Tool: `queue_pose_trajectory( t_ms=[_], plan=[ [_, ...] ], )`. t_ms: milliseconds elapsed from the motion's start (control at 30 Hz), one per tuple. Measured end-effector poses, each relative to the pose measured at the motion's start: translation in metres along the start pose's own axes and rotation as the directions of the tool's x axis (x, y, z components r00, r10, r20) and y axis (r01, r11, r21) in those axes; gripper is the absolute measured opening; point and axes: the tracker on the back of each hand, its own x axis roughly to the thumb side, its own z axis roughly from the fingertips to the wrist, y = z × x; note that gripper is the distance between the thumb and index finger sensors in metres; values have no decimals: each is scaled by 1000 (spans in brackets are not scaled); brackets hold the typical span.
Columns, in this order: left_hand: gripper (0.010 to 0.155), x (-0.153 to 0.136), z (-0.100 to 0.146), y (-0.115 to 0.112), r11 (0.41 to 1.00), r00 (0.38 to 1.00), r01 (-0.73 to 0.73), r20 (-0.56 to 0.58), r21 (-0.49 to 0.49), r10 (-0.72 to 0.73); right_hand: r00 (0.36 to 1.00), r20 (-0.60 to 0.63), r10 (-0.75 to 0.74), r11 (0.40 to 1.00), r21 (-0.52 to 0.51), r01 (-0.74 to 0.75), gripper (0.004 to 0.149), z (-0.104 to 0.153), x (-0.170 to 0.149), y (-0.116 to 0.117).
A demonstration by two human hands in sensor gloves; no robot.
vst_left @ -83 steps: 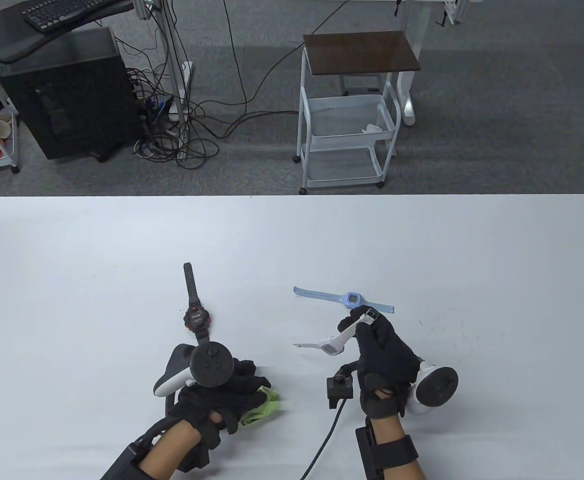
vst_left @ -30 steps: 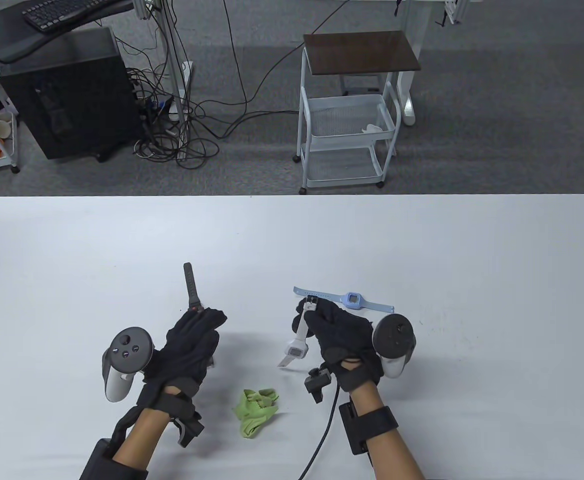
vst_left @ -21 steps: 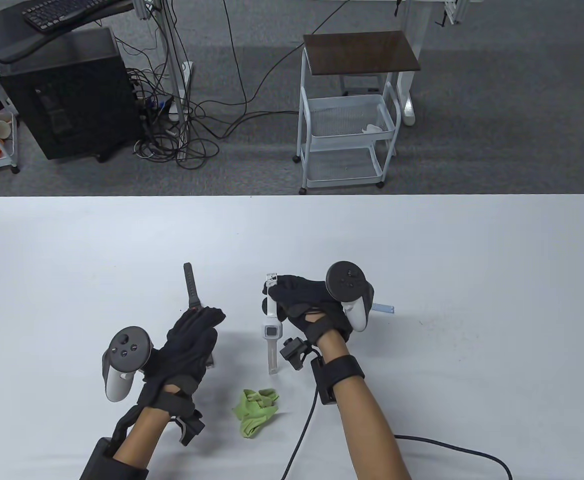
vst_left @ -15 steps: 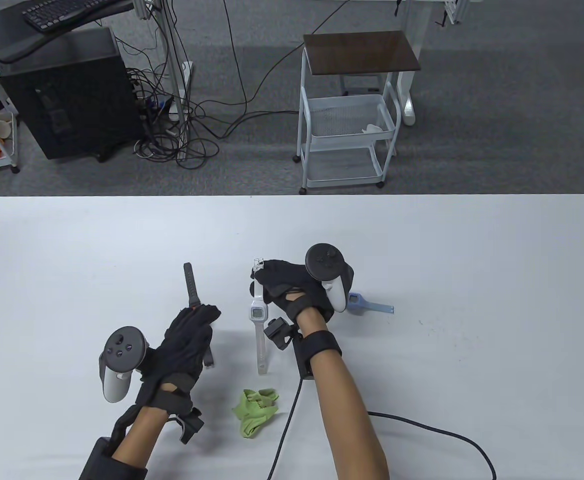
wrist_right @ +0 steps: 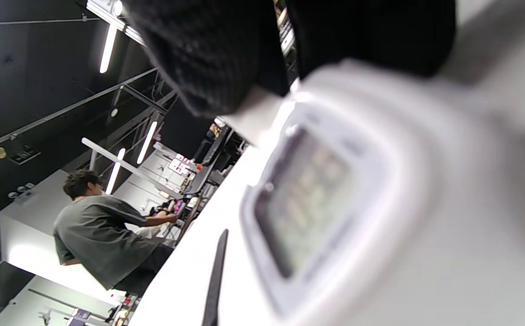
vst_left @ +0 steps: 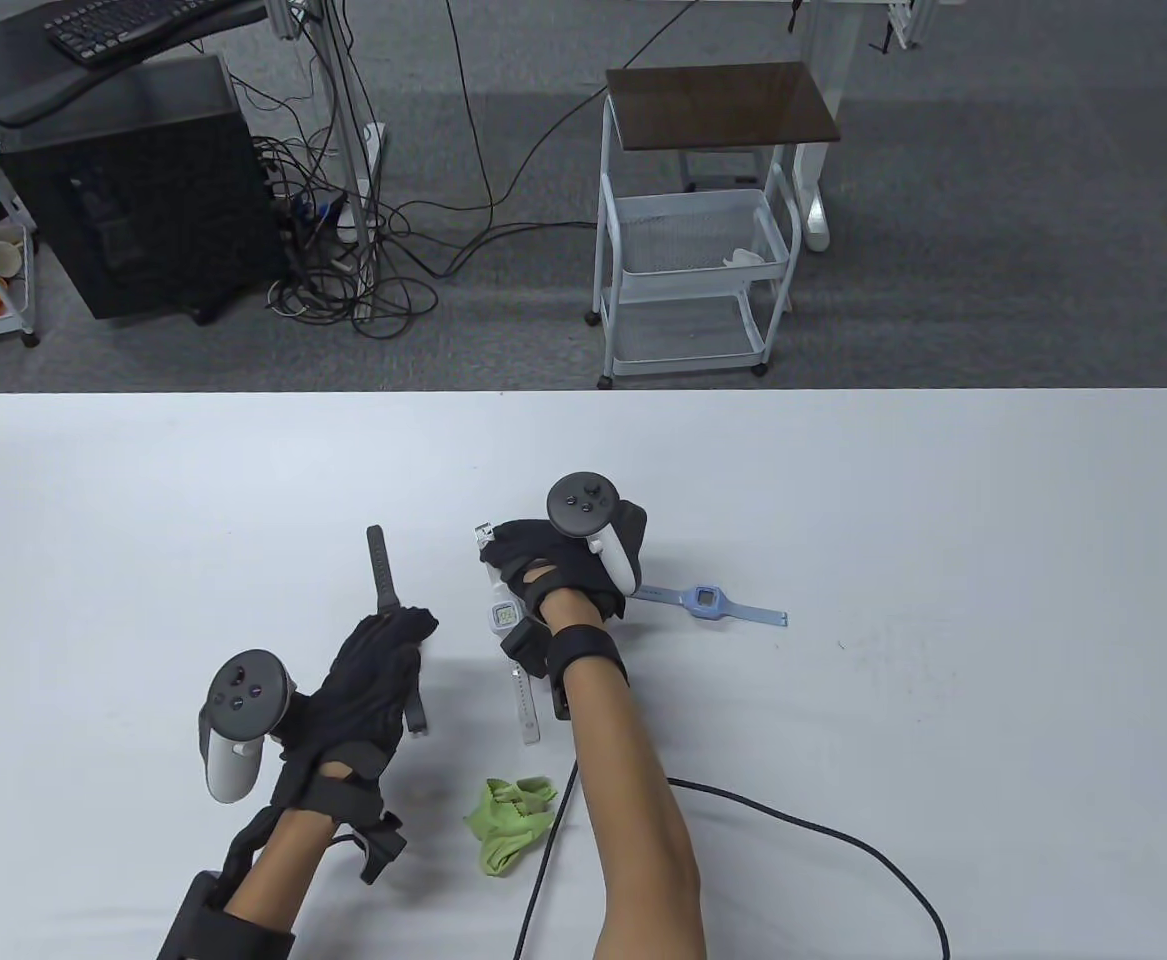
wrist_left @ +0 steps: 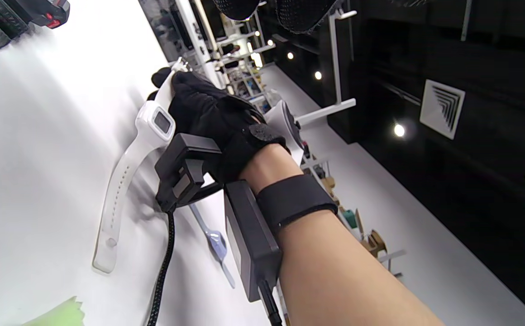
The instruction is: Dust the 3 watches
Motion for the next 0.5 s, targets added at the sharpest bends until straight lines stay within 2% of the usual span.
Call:
queue_pose_trajectory(
  t_ms=[233, 500],
  plan=[
    [69, -3, -2, -3, 1000, 1000, 1, -21, -15, -1, 981, -66, 181, 983, 44, -179, 43, -8, 8, 16],
    [69, -4, -2, -4, 1000, 1000, -10, -19, -19, 10, 962, -99, 255, 963, 115, -243, 41, -13, 9, 25]
  ],
)
